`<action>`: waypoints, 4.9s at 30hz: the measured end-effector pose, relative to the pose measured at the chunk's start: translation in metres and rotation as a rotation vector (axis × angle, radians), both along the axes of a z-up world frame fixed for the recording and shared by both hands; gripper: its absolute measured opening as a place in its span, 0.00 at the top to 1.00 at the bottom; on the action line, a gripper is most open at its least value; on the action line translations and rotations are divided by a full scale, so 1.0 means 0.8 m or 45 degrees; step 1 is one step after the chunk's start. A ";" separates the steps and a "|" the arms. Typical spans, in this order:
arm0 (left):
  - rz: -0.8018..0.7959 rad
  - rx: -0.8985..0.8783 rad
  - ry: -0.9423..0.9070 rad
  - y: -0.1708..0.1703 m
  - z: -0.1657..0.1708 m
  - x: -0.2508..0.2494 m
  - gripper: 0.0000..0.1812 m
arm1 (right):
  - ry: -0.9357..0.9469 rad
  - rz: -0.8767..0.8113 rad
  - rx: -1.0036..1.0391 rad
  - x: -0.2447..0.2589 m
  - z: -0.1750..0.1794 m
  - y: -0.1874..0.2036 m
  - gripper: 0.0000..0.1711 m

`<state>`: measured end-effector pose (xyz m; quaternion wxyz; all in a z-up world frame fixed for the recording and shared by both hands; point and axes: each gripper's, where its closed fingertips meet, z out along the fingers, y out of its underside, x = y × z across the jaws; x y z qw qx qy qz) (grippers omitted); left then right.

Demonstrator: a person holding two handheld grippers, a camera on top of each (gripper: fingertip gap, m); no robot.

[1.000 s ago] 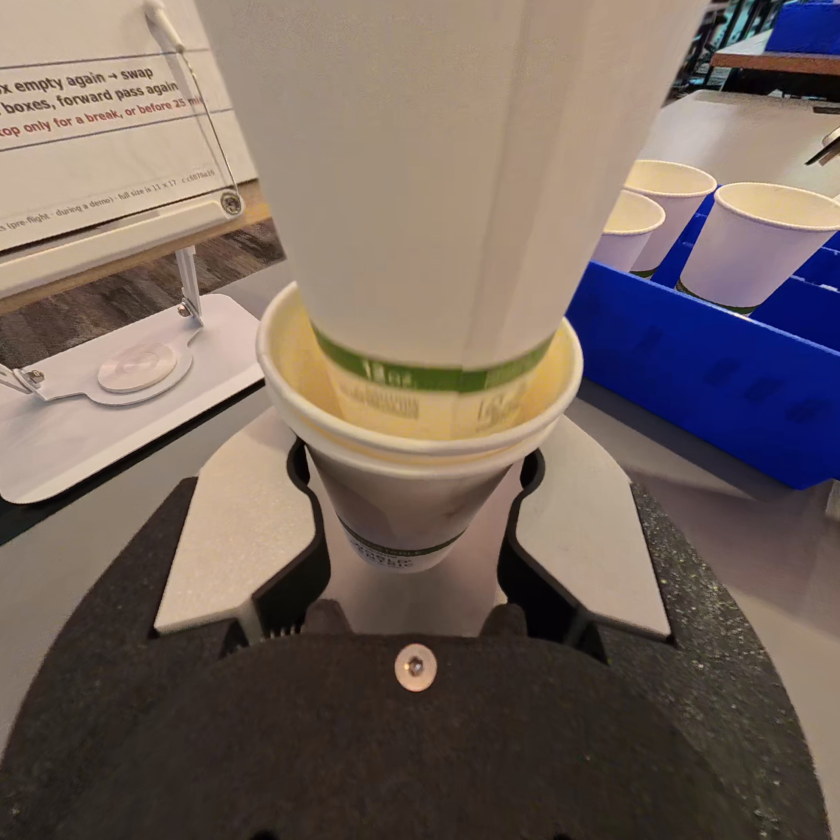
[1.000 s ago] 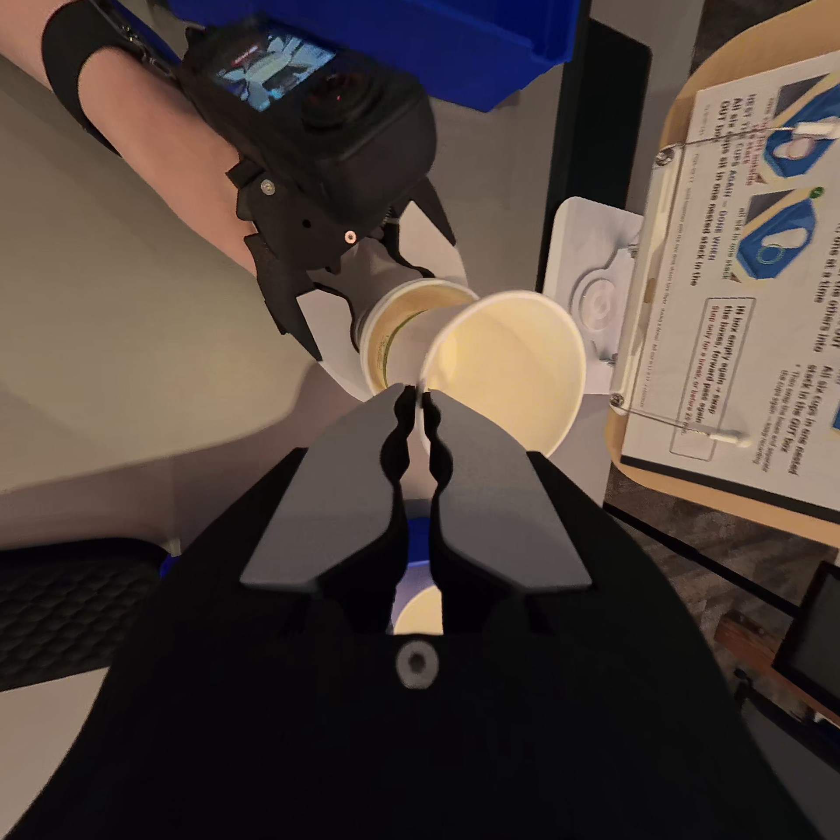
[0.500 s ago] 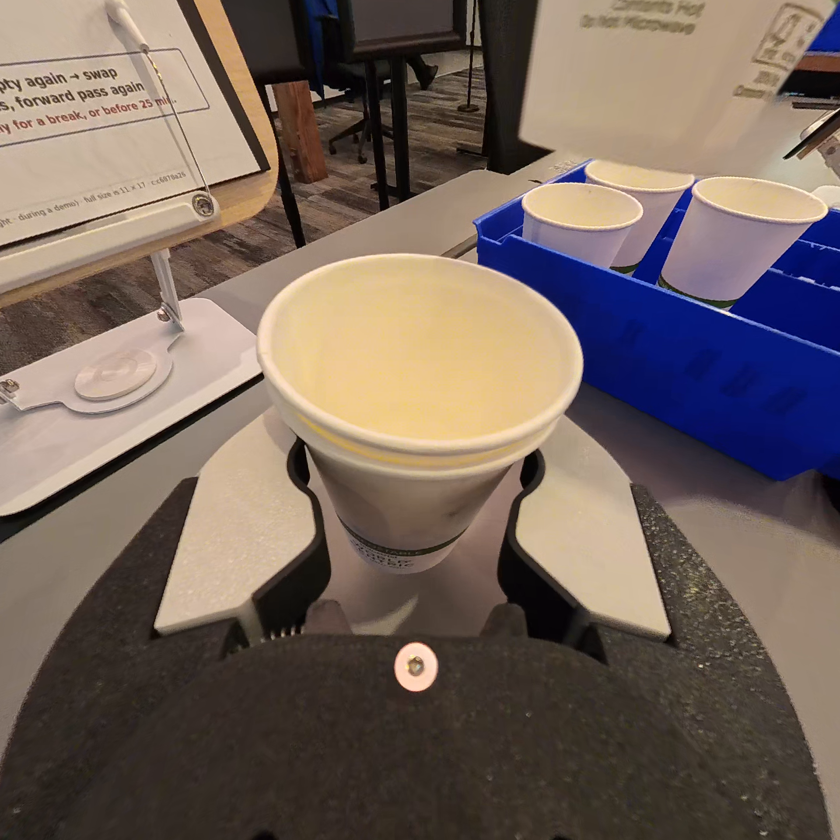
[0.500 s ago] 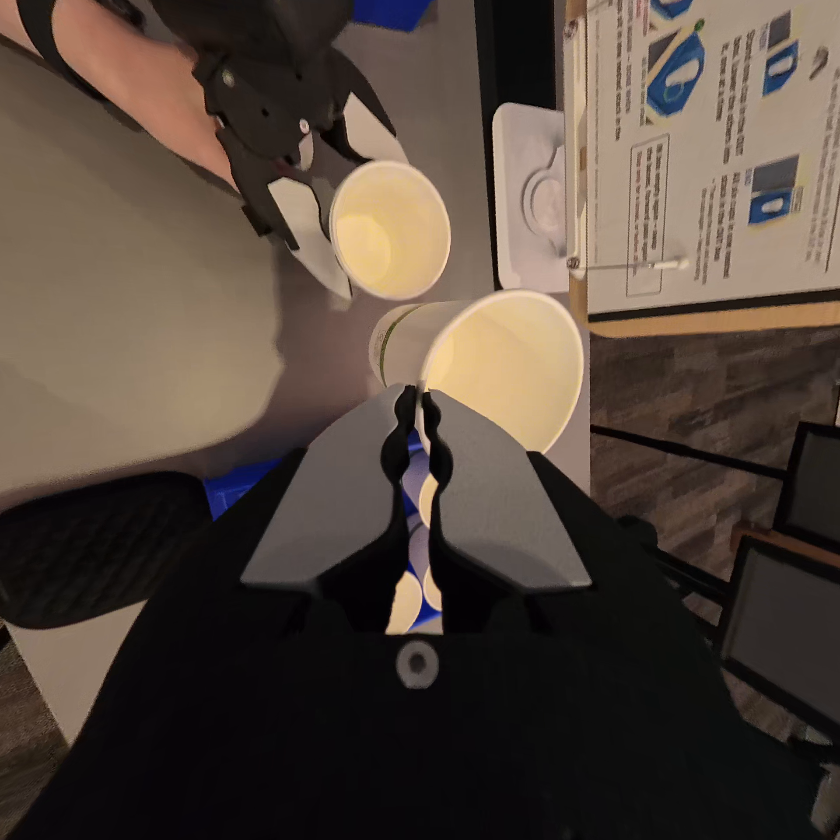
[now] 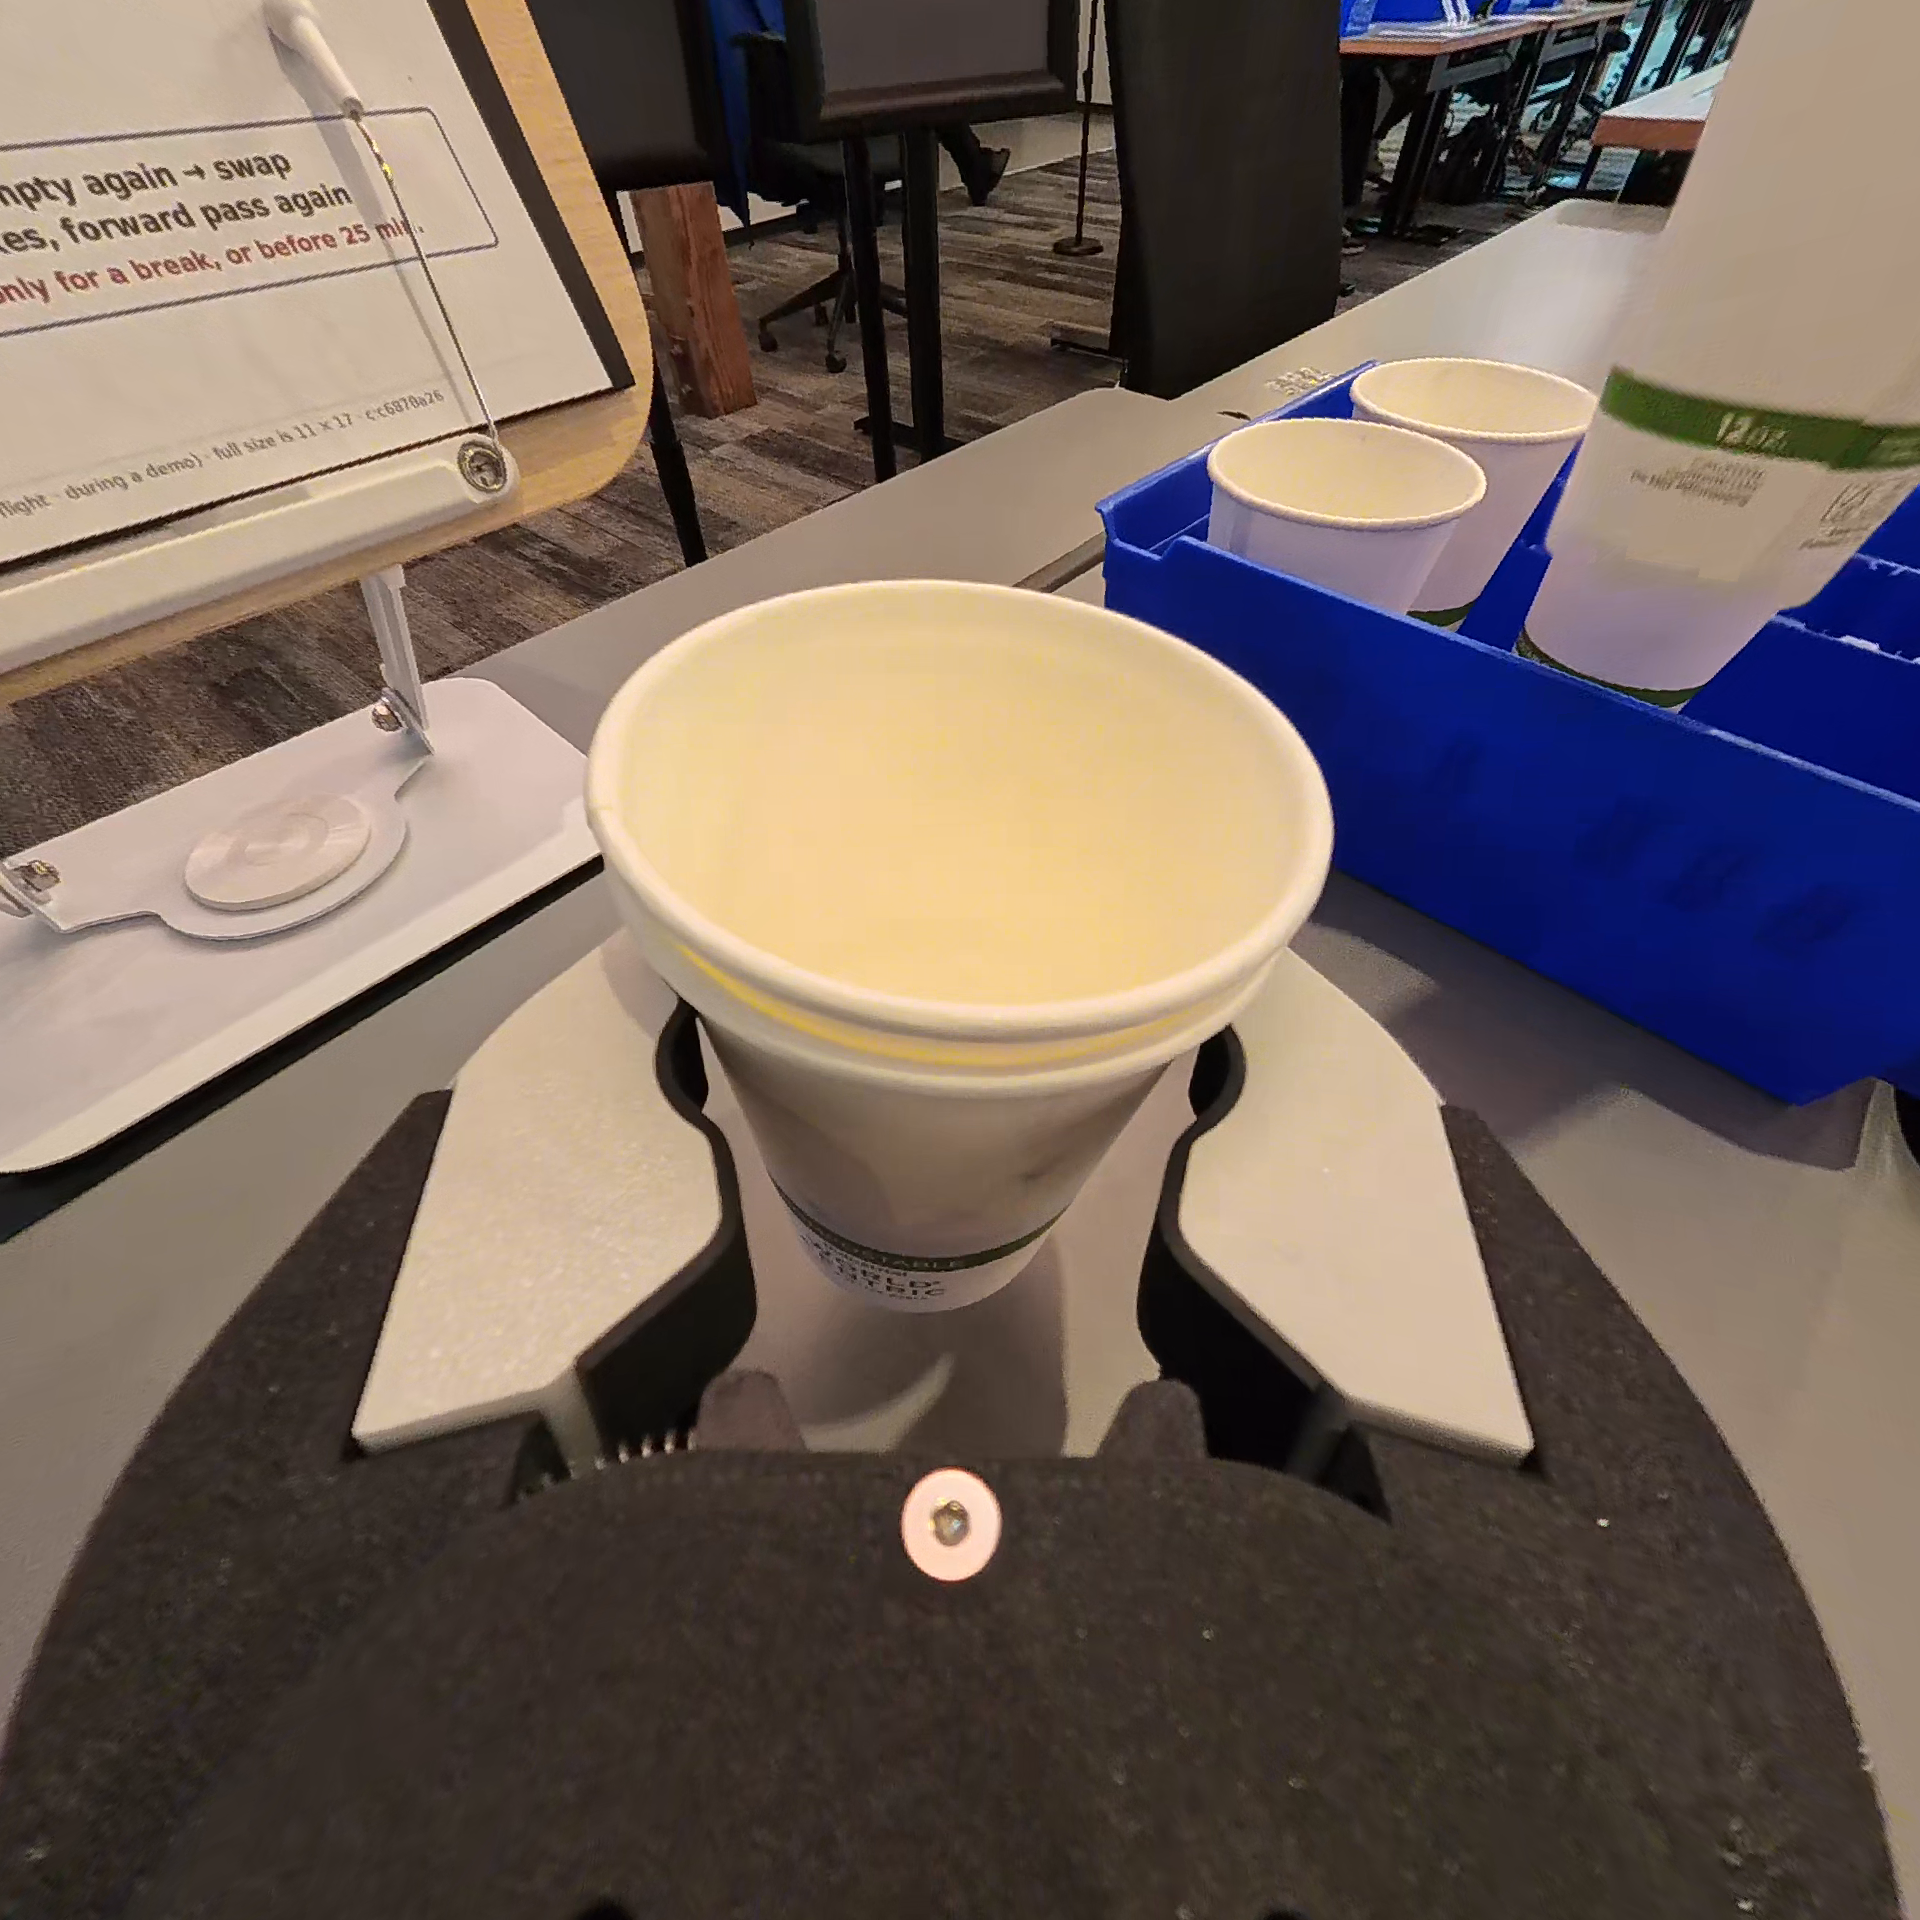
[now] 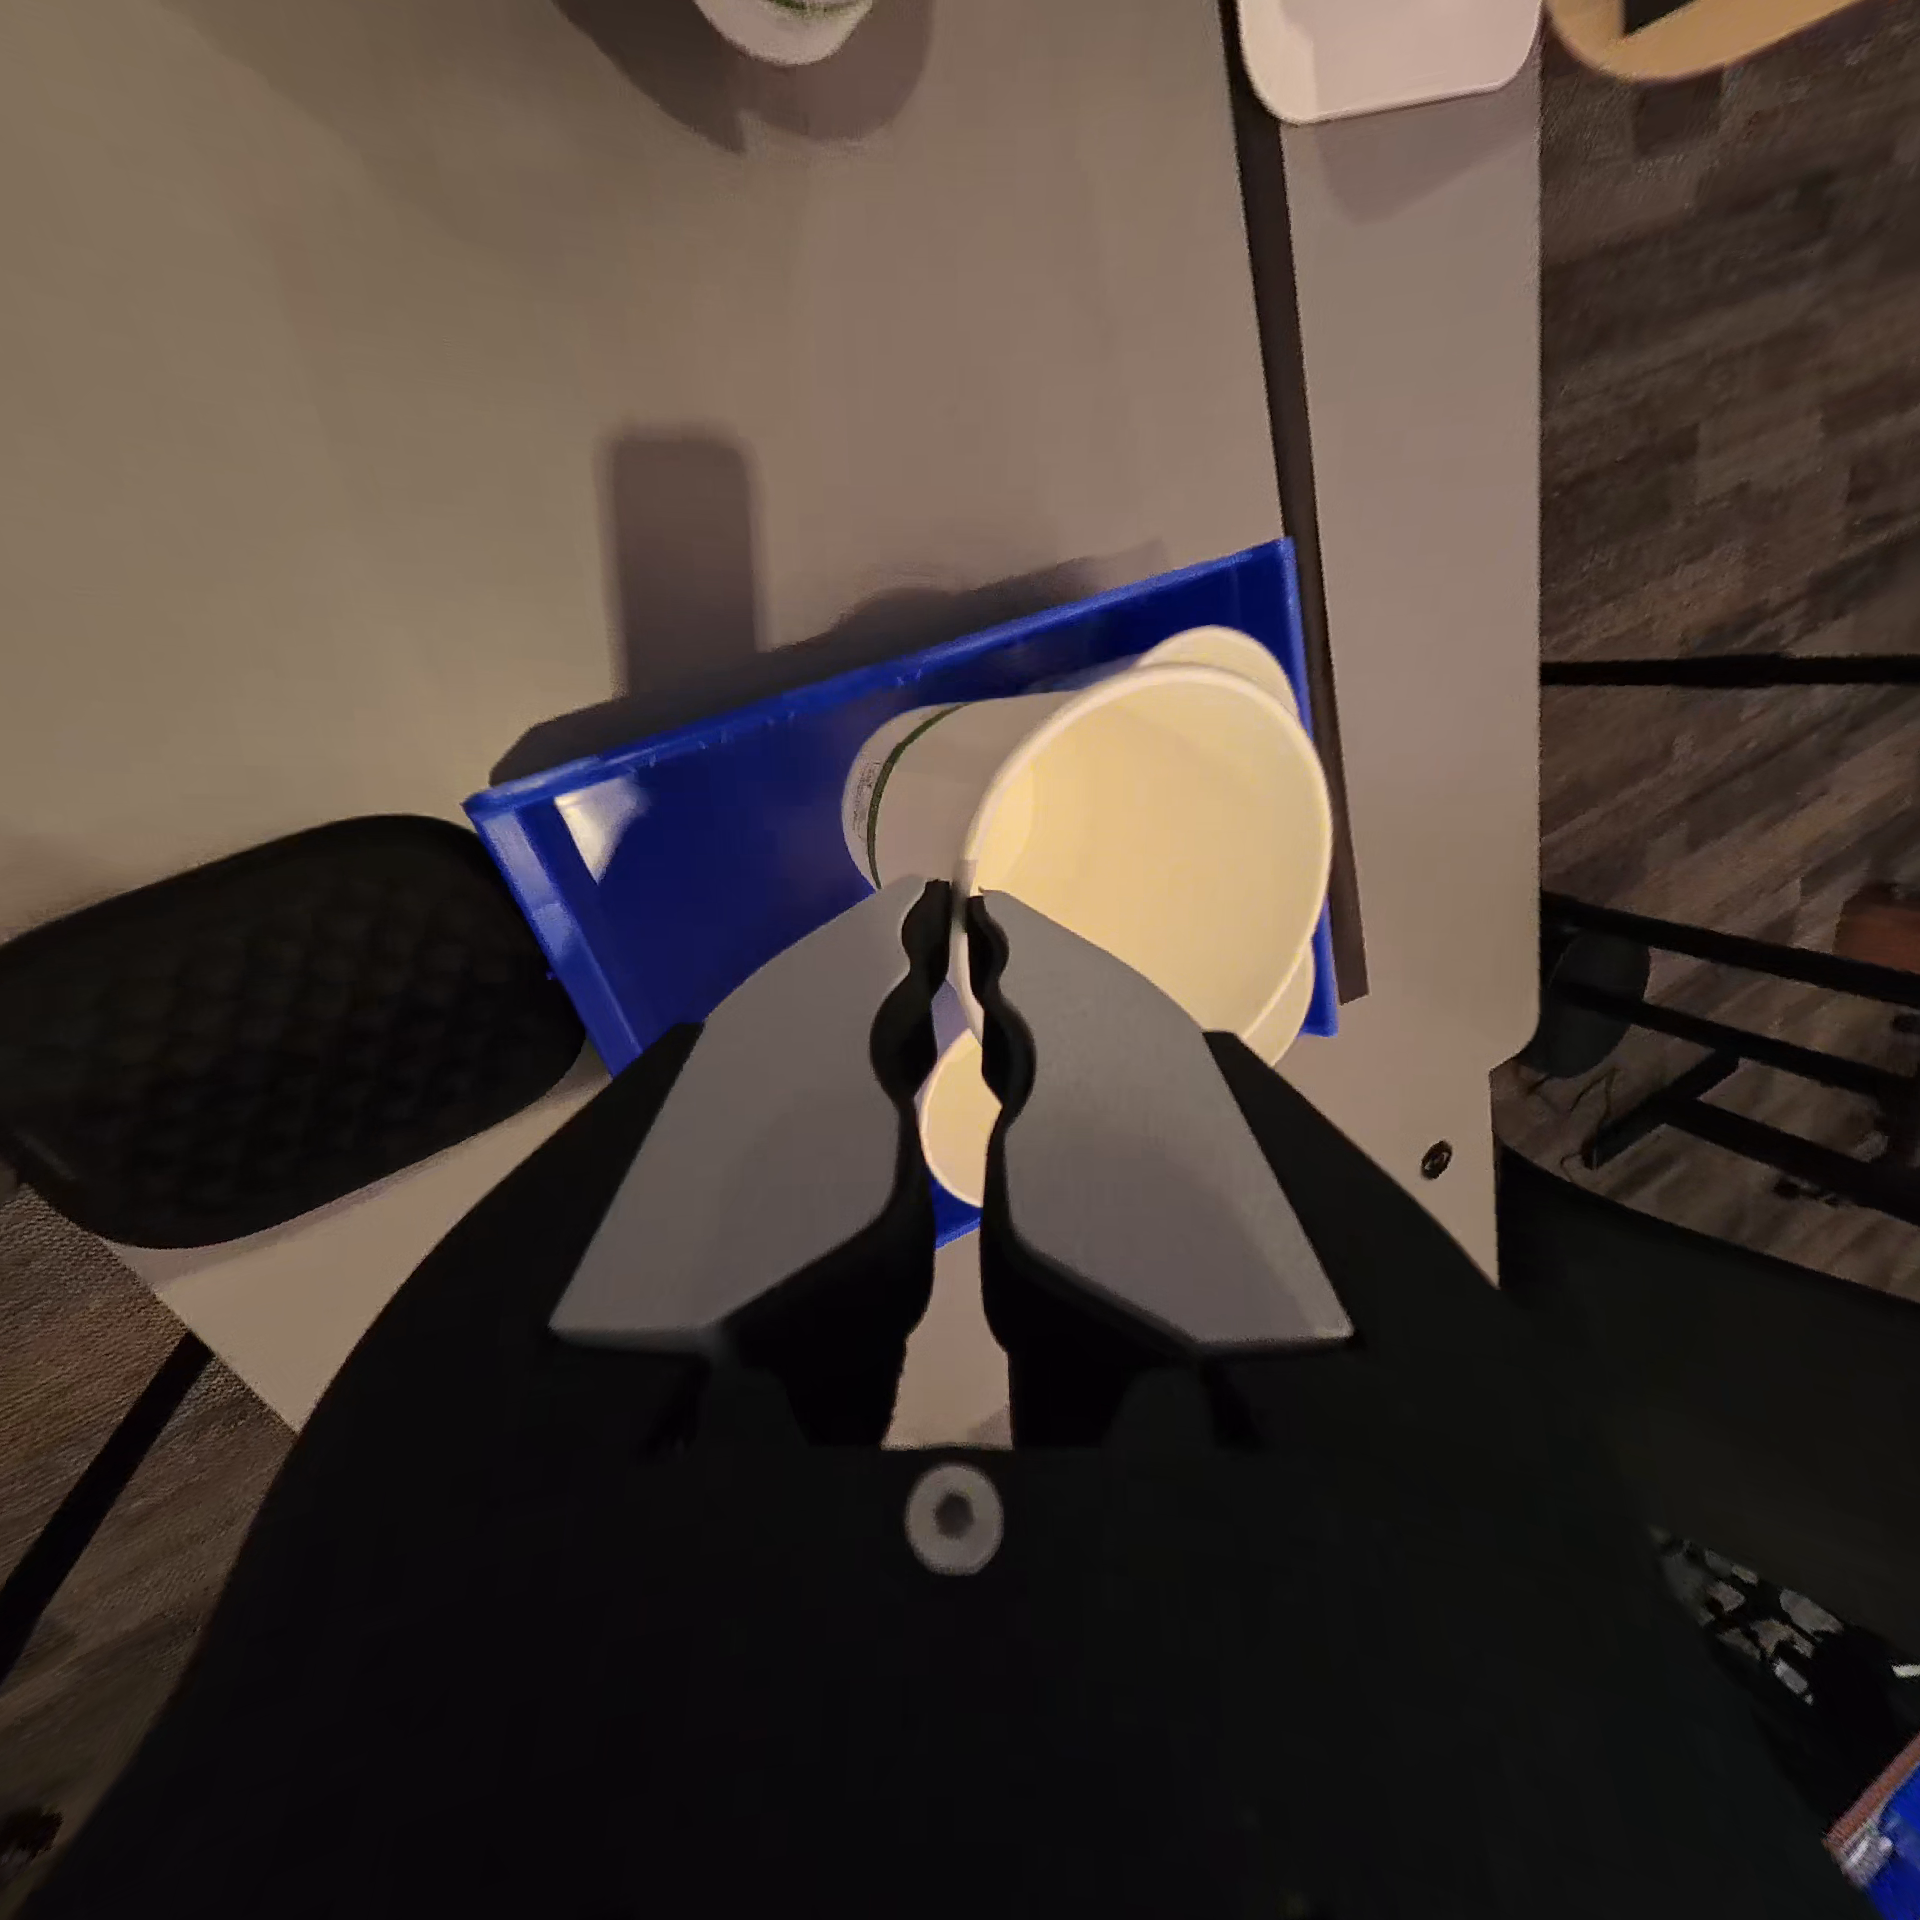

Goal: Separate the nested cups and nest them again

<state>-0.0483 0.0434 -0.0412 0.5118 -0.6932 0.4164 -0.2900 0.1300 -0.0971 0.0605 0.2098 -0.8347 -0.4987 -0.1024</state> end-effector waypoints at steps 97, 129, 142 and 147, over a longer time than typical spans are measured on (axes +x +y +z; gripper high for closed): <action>-0.031 0.022 -0.029 -0.007 0.012 0.002 0.49 | 0.098 0.546 -0.179 -0.251 -0.063 0.104 0.98; -0.039 0.008 -0.018 -0.004 0.005 0.002 0.49 | 0.076 0.144 0.112 -0.083 0.119 0.033 0.98; -0.020 0.003 -0.014 0.002 0.003 -0.002 0.49 | 0.046 -0.150 0.013 0.052 0.048 -0.081 0.98; -0.020 0.001 -0.013 0.003 0.002 -0.003 0.49 | 0.059 -0.173 -0.002 0.069 0.007 -0.105 0.98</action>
